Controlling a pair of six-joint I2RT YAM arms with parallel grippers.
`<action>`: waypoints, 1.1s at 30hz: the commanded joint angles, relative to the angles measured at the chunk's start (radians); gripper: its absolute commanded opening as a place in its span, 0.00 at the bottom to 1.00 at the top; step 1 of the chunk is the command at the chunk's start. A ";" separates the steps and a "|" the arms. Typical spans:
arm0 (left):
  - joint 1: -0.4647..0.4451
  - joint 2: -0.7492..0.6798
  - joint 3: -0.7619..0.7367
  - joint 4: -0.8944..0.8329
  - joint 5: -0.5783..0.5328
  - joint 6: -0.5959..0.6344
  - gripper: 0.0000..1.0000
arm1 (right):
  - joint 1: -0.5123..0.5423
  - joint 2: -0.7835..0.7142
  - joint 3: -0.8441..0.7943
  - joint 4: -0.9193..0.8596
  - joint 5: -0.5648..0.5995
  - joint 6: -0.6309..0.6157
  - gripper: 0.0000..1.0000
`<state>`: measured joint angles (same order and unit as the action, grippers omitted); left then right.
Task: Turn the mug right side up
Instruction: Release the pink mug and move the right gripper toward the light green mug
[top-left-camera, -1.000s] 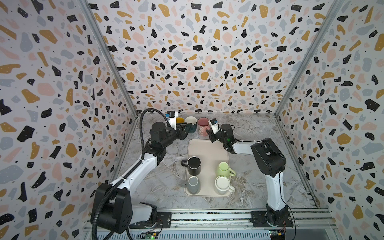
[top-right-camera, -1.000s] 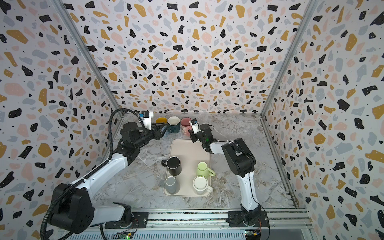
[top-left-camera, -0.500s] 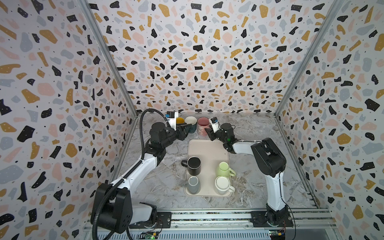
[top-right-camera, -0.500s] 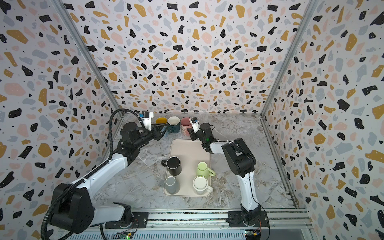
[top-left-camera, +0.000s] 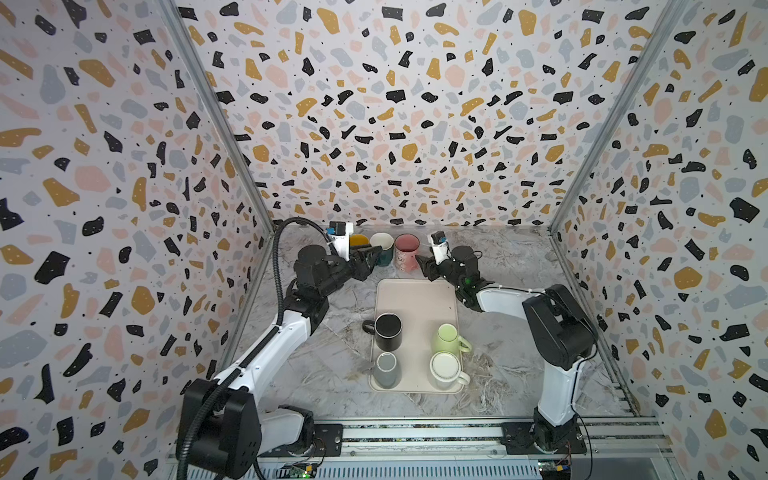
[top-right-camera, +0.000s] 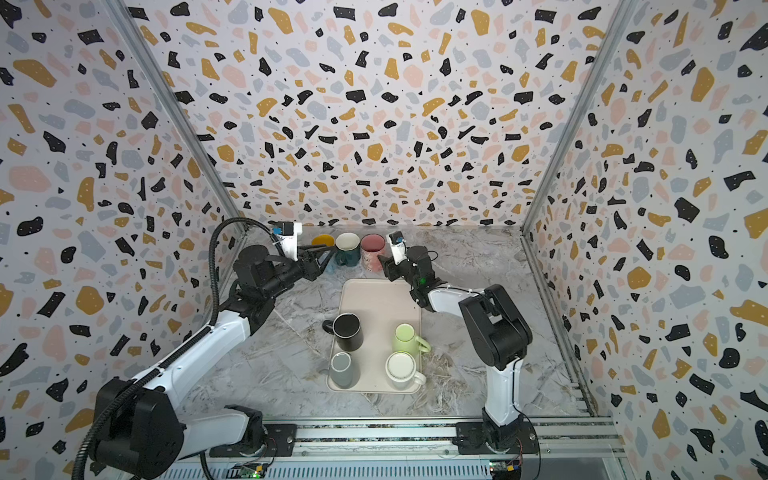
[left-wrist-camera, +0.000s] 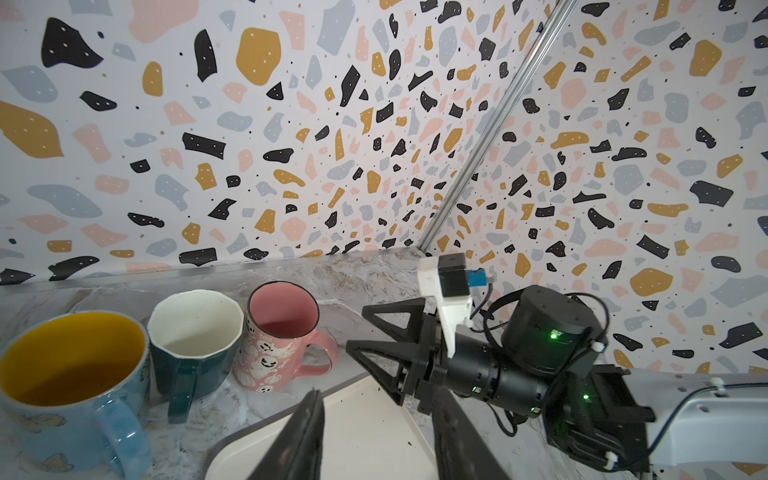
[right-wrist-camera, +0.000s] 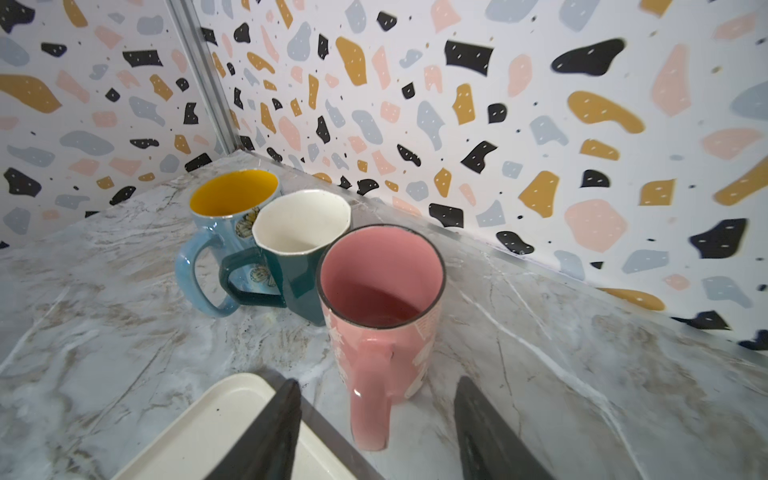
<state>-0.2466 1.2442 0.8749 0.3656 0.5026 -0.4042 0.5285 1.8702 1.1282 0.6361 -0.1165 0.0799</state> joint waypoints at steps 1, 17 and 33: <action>0.006 -0.030 -0.001 -0.019 -0.045 0.020 0.44 | 0.001 -0.180 0.001 -0.201 0.044 0.105 0.63; 0.006 -0.088 -0.013 -0.073 -0.230 0.006 0.46 | -0.282 -0.722 -0.250 -0.987 -0.413 0.782 0.62; 0.006 -0.135 -0.024 -0.074 -0.249 -0.012 0.47 | -0.353 -1.030 -0.655 -0.844 -0.649 1.564 0.58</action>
<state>-0.2451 1.1320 0.8608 0.2619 0.2703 -0.4164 0.1787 0.8665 0.4709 -0.2325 -0.7265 1.4944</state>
